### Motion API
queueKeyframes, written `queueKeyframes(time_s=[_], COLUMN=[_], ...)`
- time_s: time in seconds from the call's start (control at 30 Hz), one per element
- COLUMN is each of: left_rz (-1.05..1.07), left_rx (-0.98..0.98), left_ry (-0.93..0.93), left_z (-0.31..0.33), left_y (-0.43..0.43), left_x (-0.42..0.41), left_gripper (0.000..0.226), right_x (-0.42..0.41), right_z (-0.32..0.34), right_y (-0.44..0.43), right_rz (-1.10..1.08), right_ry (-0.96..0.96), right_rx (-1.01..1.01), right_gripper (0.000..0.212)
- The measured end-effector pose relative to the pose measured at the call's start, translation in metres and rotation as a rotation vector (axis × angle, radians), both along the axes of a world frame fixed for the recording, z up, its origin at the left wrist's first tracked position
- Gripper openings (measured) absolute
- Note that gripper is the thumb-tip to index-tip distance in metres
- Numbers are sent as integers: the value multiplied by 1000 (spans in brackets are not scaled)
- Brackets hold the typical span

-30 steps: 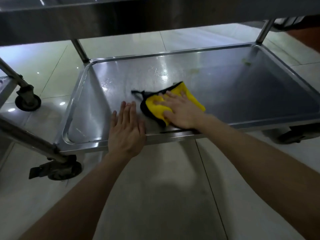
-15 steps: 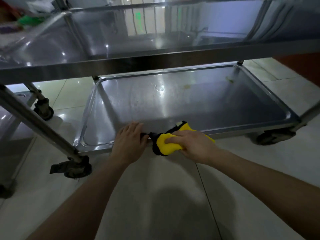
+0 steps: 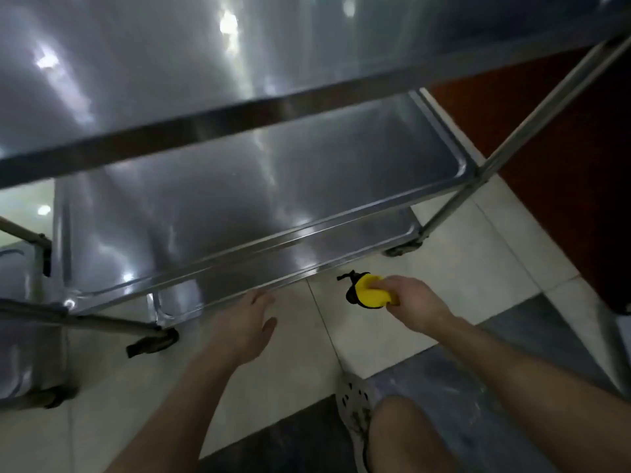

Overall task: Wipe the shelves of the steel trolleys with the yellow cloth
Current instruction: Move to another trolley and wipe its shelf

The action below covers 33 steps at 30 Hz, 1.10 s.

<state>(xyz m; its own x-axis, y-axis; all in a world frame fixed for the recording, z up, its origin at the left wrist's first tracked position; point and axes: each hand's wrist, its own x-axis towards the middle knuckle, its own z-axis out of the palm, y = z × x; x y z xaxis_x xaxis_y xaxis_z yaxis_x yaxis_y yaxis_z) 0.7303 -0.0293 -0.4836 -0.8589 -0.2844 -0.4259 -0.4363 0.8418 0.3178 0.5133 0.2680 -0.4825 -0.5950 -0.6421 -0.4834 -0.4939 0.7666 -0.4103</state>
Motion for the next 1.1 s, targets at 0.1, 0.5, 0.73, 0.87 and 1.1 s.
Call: queueKeyframes(time_s=[0.1, 0.5, 0.73, 0.87, 1.1], left_rz=[-32, -37, -72, -65, -125], left_rx=[28, 14, -8, 27, 28], left_ry=[-52, 33, 122, 173, 189], left_z=[90, 366, 419, 430, 462], left_y=[22, 89, 142, 180, 242], left_x=[-8, -53, -51, -60, -137], left_gripper=[51, 51, 54, 51, 51], right_x=[4, -4, -8, -10, -78], right_z=[82, 307, 365, 397, 439], right_y=[40, 129, 177, 212, 268], right_rz=[-107, -418, -480, -471, -477], right_ry=[-65, -99, -9, 55, 148], right_rx=[8, -173, -318, -363, -374], right_gripper=[58, 60, 61, 60, 60])
